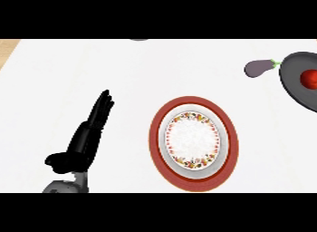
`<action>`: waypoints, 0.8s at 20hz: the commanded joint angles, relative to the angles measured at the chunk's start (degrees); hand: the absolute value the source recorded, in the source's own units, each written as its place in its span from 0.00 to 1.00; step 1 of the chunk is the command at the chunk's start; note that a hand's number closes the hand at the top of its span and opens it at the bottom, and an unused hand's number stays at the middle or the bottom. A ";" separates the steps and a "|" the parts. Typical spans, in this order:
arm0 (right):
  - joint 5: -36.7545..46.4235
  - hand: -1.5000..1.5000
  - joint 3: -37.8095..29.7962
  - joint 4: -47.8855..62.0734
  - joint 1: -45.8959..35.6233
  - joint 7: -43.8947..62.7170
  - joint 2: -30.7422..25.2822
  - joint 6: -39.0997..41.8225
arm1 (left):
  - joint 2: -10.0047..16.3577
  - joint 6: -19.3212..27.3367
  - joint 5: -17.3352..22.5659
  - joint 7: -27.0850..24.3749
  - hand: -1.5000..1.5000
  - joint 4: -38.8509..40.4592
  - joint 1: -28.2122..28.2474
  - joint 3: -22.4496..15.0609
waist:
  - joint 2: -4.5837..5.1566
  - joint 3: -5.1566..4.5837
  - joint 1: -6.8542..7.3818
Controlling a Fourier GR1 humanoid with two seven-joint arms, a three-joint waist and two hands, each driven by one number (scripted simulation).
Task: Pick the tomato from the plate and place it in the pan
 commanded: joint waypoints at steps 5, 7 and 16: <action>-7.14 0.00 -3.15 1.24 5.05 -5.77 -4.40 19.78 | 2.41 -1.63 1.39 2.00 0.50 -1.98 0.37 2.43 | -0.84 -0.21 -1.22; -7.97 0.00 -2.93 0.93 10.04 -10.88 -3.88 24.82 | 0.33 0.06 -0.20 -0.10 0.50 -1.93 3.27 0.37 | -1.03 -0.24 -1.73; -11.57 0.00 1.95 -3.21 15.64 -16.45 -0.46 24.47 | -1.33 0.34 -0.75 -1.10 0.50 3.80 -1.83 2.84 | -1.07 -0.32 -2.12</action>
